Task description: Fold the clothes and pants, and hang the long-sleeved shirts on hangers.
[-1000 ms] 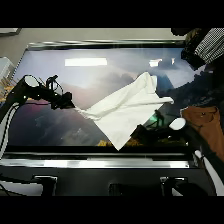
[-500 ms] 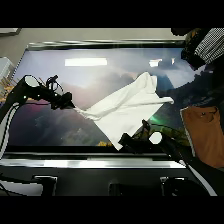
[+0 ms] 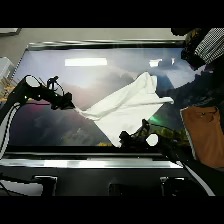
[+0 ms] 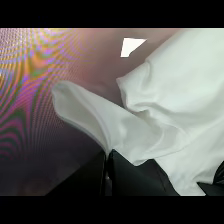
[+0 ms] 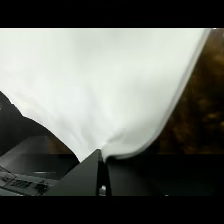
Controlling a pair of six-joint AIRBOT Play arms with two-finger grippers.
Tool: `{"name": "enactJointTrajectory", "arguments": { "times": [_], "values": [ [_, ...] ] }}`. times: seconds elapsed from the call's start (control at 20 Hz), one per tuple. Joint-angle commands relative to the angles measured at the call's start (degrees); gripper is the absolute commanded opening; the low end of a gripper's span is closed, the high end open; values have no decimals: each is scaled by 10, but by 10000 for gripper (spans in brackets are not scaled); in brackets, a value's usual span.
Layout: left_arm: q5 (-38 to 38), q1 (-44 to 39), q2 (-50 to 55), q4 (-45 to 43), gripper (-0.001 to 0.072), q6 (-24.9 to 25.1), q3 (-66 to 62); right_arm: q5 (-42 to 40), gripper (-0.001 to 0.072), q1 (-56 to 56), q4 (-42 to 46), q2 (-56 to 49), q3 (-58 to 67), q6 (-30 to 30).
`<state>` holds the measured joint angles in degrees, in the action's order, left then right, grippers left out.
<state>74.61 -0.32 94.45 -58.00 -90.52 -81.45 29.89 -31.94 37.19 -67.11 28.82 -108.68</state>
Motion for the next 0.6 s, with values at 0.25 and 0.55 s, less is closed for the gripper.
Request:
{"name": "enactJointTrajectory", "arguments": {
  "times": [0.25, 0.55],
  "values": [
    [4, 61, -71, 12, 19, 31, -131, 125, 30, 165, 101, 164, 201, 26],
    [2, 156, -246, 40, 19, 23, -299, 307, 30, 348, 118, 238, 586, 61]
  ]
}}
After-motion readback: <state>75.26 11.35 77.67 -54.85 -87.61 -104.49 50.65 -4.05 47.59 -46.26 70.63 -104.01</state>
